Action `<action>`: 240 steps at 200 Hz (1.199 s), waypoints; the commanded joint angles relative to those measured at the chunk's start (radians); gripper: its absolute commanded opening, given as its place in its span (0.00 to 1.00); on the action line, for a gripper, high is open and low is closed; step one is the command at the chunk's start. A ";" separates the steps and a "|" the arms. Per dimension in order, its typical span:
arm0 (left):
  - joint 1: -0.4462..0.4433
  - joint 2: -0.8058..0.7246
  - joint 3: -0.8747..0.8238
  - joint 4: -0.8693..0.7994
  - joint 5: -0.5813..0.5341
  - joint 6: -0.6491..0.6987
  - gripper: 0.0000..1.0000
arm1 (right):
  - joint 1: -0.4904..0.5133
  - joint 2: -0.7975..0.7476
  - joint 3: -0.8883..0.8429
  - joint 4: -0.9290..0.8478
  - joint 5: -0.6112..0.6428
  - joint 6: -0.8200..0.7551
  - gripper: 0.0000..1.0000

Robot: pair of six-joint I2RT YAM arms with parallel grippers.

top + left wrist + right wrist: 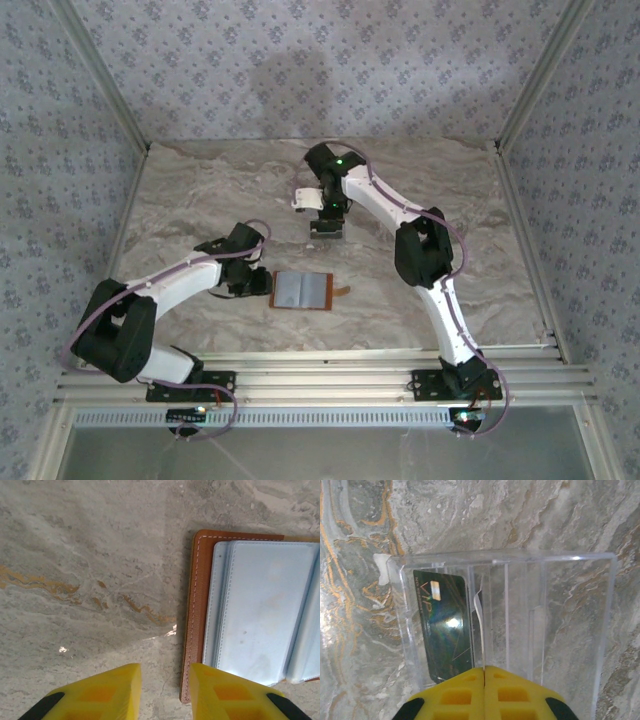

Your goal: Take the credit cards out of the card holder

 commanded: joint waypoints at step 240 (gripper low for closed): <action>-0.022 0.104 0.010 0.031 0.173 0.036 0.12 | 0.148 -0.515 -0.542 0.453 0.065 0.764 0.42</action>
